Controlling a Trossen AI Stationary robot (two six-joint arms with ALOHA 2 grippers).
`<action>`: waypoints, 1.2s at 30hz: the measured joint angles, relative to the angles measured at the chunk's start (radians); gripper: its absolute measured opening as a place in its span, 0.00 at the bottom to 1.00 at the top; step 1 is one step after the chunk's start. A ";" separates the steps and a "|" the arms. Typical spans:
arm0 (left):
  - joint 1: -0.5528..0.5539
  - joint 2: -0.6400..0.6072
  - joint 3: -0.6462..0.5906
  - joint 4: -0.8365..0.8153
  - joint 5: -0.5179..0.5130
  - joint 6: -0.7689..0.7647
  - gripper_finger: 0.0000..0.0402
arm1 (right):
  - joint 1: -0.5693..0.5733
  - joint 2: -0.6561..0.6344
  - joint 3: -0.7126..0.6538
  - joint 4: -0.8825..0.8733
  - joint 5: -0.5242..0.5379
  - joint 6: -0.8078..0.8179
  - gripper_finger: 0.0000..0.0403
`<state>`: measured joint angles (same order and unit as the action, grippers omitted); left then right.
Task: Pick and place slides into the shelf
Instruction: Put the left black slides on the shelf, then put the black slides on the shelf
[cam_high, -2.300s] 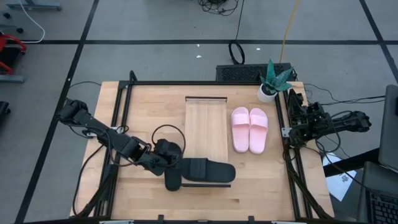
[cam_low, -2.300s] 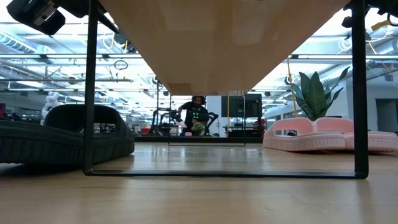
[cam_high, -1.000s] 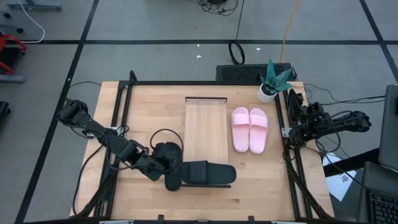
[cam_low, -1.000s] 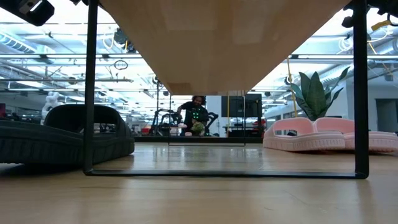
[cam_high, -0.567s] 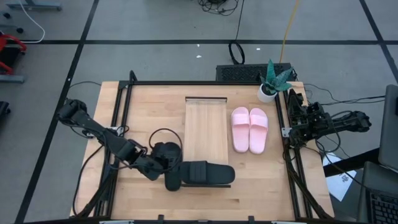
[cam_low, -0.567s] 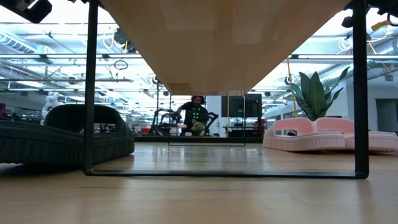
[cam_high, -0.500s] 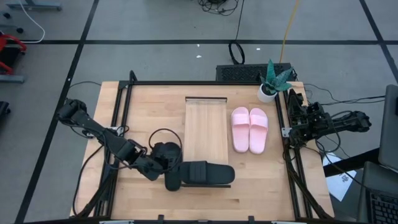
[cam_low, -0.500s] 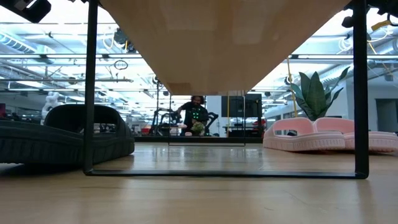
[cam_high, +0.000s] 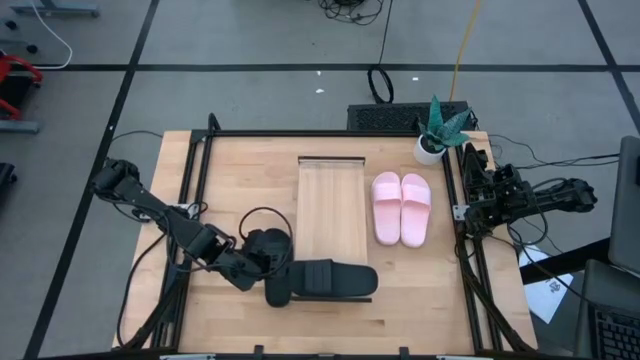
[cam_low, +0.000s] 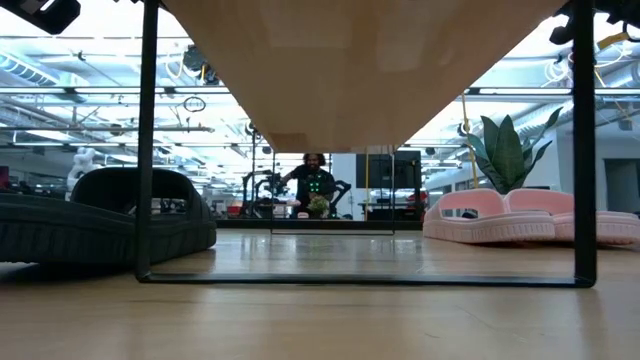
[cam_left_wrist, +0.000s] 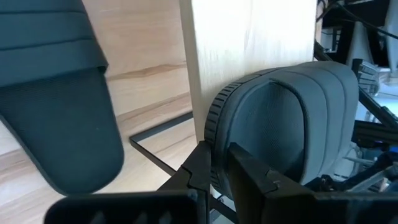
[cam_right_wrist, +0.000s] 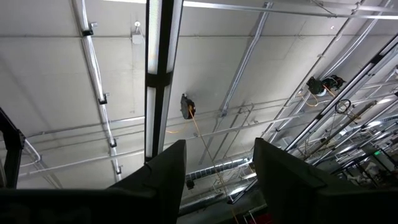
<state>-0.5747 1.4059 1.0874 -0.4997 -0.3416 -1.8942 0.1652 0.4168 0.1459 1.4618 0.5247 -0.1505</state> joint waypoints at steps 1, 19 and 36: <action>0.000 0.000 0.000 0.004 0.000 0.001 0.09 | 0.000 0.000 0.000 0.000 0.000 0.000 0.44; -0.022 0.000 0.000 -0.003 0.019 0.000 0.14 | 0.000 0.000 0.000 0.000 0.000 0.000 0.44; -0.022 0.000 0.000 -0.031 -0.005 0.002 0.32 | 0.000 0.000 0.000 0.000 0.000 0.000 0.44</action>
<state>-0.5968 1.4063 1.0874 -0.5309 -0.3463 -1.8919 0.1652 0.4168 0.1459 1.4618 0.5245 -0.1505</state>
